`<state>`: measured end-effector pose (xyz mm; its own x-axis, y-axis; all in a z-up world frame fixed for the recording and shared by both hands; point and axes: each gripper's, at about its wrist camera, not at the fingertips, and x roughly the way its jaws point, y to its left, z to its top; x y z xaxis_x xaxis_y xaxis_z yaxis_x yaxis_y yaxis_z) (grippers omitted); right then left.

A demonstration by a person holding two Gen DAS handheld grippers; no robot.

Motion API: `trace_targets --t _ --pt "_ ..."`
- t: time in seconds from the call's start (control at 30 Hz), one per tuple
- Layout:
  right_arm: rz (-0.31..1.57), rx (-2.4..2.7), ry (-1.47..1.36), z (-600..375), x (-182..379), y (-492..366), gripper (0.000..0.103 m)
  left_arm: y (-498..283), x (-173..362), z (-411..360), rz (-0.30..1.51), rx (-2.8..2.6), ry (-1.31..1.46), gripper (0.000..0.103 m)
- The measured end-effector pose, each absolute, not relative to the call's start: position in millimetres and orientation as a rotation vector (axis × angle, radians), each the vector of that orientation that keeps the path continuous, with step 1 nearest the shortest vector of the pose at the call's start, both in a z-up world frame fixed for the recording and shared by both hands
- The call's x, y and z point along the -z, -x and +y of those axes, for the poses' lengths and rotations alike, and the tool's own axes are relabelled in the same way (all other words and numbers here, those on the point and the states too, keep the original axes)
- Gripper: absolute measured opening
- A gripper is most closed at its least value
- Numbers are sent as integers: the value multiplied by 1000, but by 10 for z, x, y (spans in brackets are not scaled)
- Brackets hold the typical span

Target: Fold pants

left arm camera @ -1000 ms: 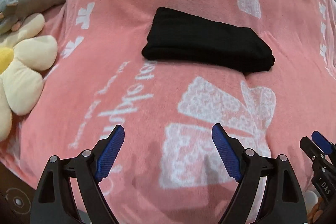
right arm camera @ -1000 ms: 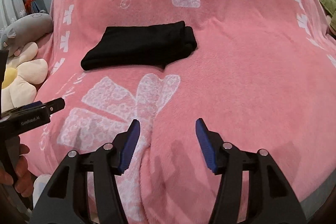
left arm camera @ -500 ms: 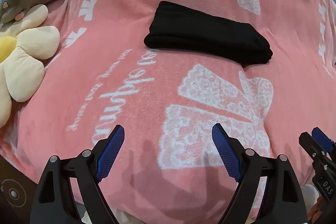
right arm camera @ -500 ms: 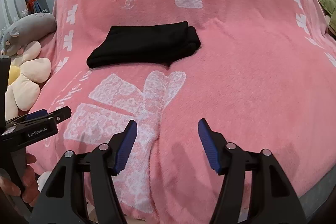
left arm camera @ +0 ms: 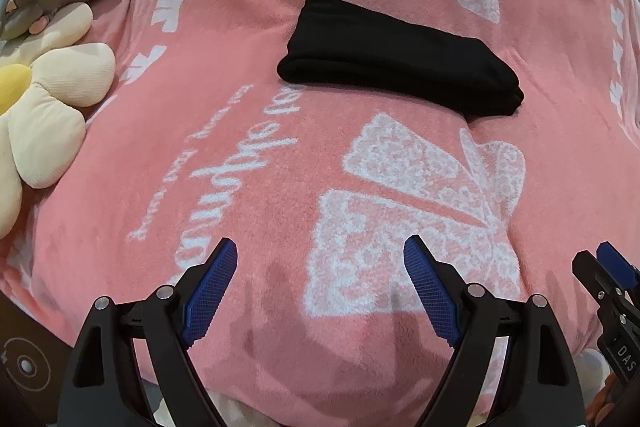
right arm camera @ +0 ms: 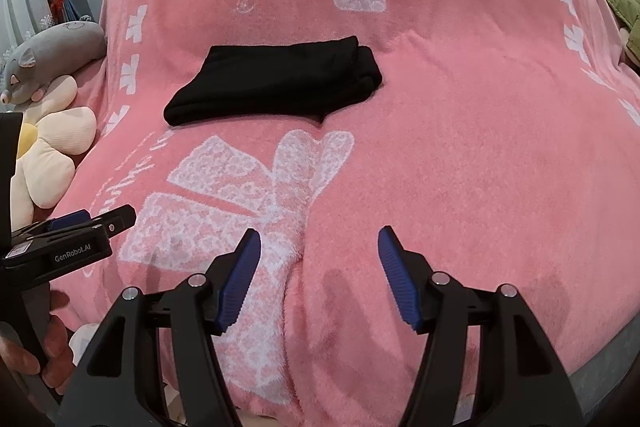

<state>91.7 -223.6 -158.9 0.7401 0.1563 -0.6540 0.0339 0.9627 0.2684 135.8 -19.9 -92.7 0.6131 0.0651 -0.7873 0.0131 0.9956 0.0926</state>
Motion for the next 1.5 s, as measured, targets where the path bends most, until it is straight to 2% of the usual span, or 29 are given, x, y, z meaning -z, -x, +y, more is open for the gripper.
trace_targets --t 0.4,0.83,1.03,1.1,1.5 --pt "743 -70 -276 -2277 1613 -910 60 -1368 947 -203 917 -8 -55 83" --pt "752 -74 -276 -2260 1639 -921 60 -1385 941 -310 907 -14 -133 83" --pt "752 -74 -275 -2256 1639 -925 60 -1362 921 -397 902 40 -133 87" --pt "750 -71 -275 -2255 1636 -917 60 -1378 932 -412 911 33 -129 92" --pt "764 -70 -277 -2209 1689 -860 60 -1253 944 -358 859 -5 -94 92"
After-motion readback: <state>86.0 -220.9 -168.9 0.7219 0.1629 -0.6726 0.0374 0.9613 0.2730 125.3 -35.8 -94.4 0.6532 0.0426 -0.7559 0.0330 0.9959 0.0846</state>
